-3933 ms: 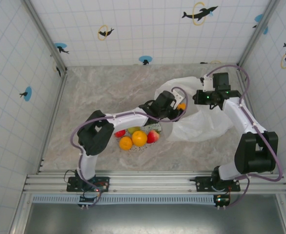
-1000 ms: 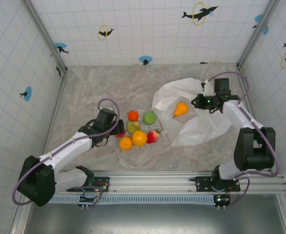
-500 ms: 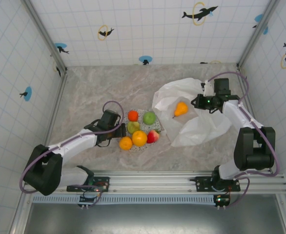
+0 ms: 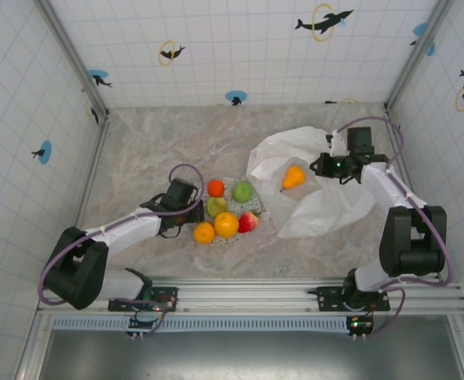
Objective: Place the fruits into the plastic bag
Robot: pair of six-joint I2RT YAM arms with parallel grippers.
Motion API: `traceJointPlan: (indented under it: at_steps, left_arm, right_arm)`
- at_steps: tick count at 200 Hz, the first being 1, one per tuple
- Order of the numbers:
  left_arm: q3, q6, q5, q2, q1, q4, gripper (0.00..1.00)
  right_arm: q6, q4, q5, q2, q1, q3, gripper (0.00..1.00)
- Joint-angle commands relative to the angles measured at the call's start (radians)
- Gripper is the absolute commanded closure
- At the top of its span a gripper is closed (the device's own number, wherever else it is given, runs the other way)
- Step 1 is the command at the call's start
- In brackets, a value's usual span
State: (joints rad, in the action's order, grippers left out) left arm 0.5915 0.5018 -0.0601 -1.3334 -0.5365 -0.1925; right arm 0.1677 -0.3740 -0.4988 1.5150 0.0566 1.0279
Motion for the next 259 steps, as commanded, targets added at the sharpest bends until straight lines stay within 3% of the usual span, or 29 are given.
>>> traceJointPlan:
  at_steps: [1, 51, 101, 120, 139, 162, 187, 236, 259]
  left_arm:
    - [-0.016, -0.004, -0.001, -0.012, 0.003, 0.01, 0.33]
    - [-0.019, -0.001, -0.021, 0.02, 0.003, 0.007, 0.41]
    - [0.004, 0.01, -0.054, 0.191, -0.002, -0.02, 0.41]
    - [0.036, 0.02, -0.01, 0.252, -0.036, 0.004, 0.42]
    - [0.09, 0.019, 0.012, 0.258, -0.128, 0.043, 0.42]
    - [0.169, -0.003, 0.014, 0.179, -0.279, 0.117, 0.42]
    - [0.293, -0.051, 0.043, -0.004, -0.397, 0.169, 0.42]
    - [0.585, -0.149, 0.078, -0.37, -0.482, 0.171, 0.42]
    - [0.669, -0.165, 0.035, -0.475, -0.483, 0.176, 0.42]
  right_arm:
    - [-0.01, 0.015, -0.014, 0.011, -0.008, -0.02, 1.0]
    - [-0.008, 0.013, -0.014, 0.01, -0.008, -0.015, 1.0]
    - [-0.006, 0.014, -0.014, 0.005, -0.008, -0.015, 1.0]
    - [-0.006, 0.014, -0.014, 0.008, -0.009, -0.016, 1.0]
    - [-0.007, 0.014, -0.009, 0.01, -0.008, -0.019, 1.0]
    - [-0.004, 0.015, -0.013, 0.013, -0.008, -0.016, 1.0]
    - [0.007, 0.019, -0.028, 0.013, -0.008, -0.009, 1.0]
    - [0.018, 0.021, -0.036, -0.003, -0.008, -0.005, 1.0]
    - [0.018, 0.018, -0.039, -0.007, -0.006, -0.004, 1.0]
